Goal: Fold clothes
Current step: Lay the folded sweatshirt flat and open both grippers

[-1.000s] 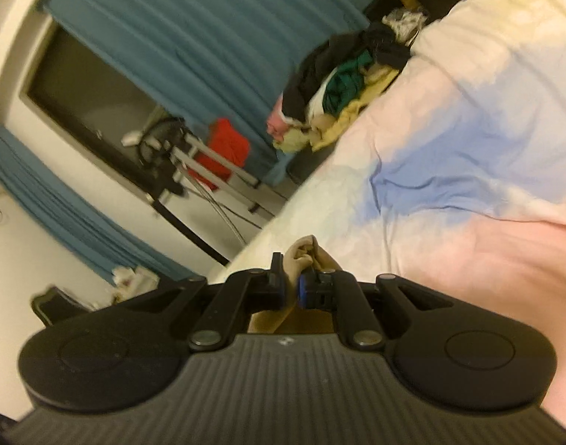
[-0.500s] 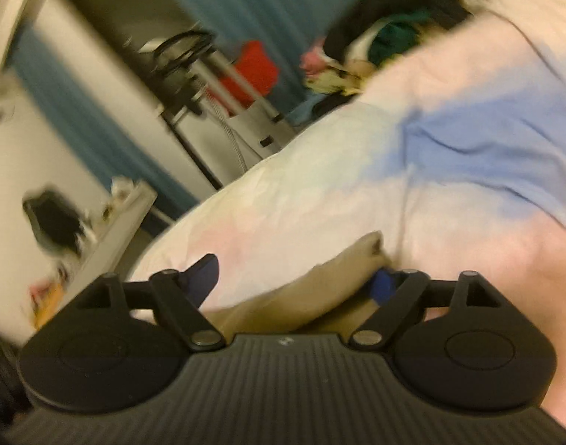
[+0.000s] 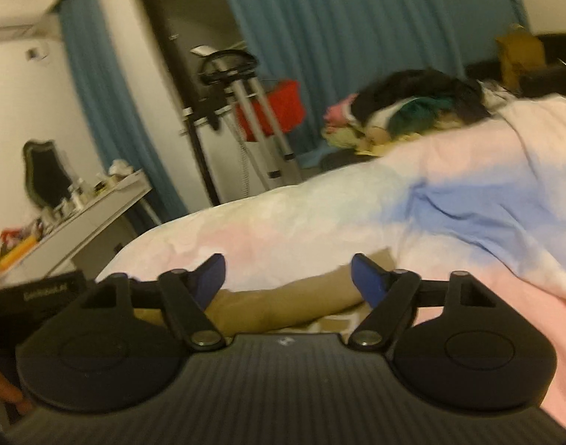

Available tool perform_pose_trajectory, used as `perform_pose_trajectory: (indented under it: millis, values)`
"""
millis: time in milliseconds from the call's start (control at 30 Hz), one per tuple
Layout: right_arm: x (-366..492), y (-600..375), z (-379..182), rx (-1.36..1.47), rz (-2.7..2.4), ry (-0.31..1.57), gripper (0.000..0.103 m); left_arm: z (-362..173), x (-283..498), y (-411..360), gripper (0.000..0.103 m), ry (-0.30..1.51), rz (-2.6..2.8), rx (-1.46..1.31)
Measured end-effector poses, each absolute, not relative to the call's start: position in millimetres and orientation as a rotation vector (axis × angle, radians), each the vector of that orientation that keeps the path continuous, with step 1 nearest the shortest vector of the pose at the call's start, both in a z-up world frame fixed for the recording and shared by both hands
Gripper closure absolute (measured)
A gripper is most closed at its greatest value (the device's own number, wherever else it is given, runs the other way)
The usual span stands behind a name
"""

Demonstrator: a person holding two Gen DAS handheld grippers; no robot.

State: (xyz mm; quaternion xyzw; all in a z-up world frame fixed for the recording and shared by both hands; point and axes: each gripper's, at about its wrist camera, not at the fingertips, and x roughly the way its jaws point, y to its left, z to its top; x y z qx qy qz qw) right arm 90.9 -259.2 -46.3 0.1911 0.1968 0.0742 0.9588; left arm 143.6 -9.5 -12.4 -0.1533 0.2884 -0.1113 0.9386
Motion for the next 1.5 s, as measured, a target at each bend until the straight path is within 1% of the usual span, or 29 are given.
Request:
perform_pose_trajectory:
  millis: [33, 67, 100, 133, 233, 433, 567, 667, 867, 1000, 1200, 1400, 1500]
  values:
    - [95, -257, -50, 0.382, 0.164, 0.440, 0.053, -11, 141, -11, 0.025, 0.589, -0.229, -0.301]
    - [99, -254, -53, 0.376, 0.177, 0.481, 0.072, -11, 139, -14, 0.025, 0.591, -0.230, -0.284]
    - [104, -251, -57, 0.363, 0.187, 0.528, 0.087, -10, 137, -17, 0.025, 0.593, -0.231, -0.267]
    - [108, -248, -63, 0.338, 0.192, 0.582, 0.089, -9, 135, -20, 0.025, 0.595, -0.232, -0.250]
    - [114, -240, -75, 0.290, 0.196, 0.665, 0.090, -15, 132, -35, 0.025, 0.610, -0.256, -0.153]
    - [124, -246, -79, 0.268, 0.169, 0.659, 0.090, -41, 142, -50, 0.028, 0.706, -0.264, -0.064]
    - [137, -251, -82, 0.265, 0.156, 0.652, 0.091, -46, 153, -47, 0.028, 0.694, -0.246, -0.046]
    - [143, -253, -78, 0.264, 0.141, 0.601, 0.091, -46, 167, -37, 0.028, 0.660, -0.237, -0.093]
    - [153, -258, -65, 0.264, 0.111, 0.479, 0.089, -30, 184, -19, 0.028, 0.569, -0.174, -0.171]
    - [132, -259, -48, 0.226, 0.103, 0.422, 0.088, -24, 174, -13, 0.028, 0.581, -0.186, -0.179]
    - [101, -256, -47, 0.230, 0.116, 0.557, 0.088, -22, 133, -29, 0.028, 0.597, -0.278, -0.094]
    - [95, -241, -60, 0.210, 0.147, 0.629, 0.088, -48, 126, -47, 0.028, 0.718, -0.283, -0.041]
    - [90, -237, -67, 0.233, 0.134, 0.663, 0.088, -48, 121, -44, 0.028, 0.726, -0.274, -0.046]
